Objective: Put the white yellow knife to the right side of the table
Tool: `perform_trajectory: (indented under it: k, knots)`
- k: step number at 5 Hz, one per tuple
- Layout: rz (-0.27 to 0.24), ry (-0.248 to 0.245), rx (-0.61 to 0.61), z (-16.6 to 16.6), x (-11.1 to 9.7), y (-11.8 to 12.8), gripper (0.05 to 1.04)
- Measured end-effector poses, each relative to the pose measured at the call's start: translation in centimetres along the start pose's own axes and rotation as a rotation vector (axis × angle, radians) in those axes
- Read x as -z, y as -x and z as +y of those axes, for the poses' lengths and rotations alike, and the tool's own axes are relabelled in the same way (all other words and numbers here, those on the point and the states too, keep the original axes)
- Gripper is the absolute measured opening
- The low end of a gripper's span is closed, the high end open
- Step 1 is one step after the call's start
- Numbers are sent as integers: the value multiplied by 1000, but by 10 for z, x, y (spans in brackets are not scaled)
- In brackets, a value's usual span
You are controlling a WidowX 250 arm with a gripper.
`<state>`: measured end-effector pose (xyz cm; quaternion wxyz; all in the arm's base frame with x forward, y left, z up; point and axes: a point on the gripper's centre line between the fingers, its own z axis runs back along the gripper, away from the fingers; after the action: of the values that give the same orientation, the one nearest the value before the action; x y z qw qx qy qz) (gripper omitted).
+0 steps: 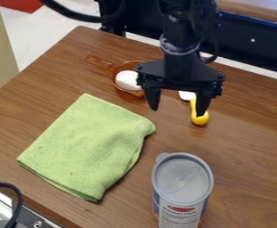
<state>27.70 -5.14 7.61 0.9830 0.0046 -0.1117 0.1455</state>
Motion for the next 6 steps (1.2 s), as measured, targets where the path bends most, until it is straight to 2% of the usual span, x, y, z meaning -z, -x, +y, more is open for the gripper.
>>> perform_trajectory:
  k: [1, 3, 4, 5, 6]
  knots:
    - [19, -12, -7, 1, 6, 3, 1001]
    - [-29, -19, -217, -11, 26, -34, 1000]
    - [-54, 24, -293, -14, 35, -54, 1001]
    - [-11, 21, -497, -16, 51, -65, 1001]
    - [8, -52, -620, -16, 64, -68, 1000]
